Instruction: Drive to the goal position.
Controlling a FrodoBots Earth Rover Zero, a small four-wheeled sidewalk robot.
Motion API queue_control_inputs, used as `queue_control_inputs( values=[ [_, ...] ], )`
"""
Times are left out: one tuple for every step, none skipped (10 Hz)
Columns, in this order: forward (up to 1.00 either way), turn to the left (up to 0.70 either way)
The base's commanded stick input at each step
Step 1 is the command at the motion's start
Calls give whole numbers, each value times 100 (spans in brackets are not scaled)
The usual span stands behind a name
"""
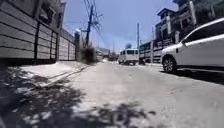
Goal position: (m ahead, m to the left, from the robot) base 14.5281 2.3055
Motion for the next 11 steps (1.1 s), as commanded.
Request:
queue_control_inputs(
  values=[
    [100,3],
    [100,3],
    [100,3],
    [100,3],
    [100,3],
    [100,-16],
    [100,-25],
    [100,-3],
    [100,3],
    [100,3],
    [100,3]
  ],
)
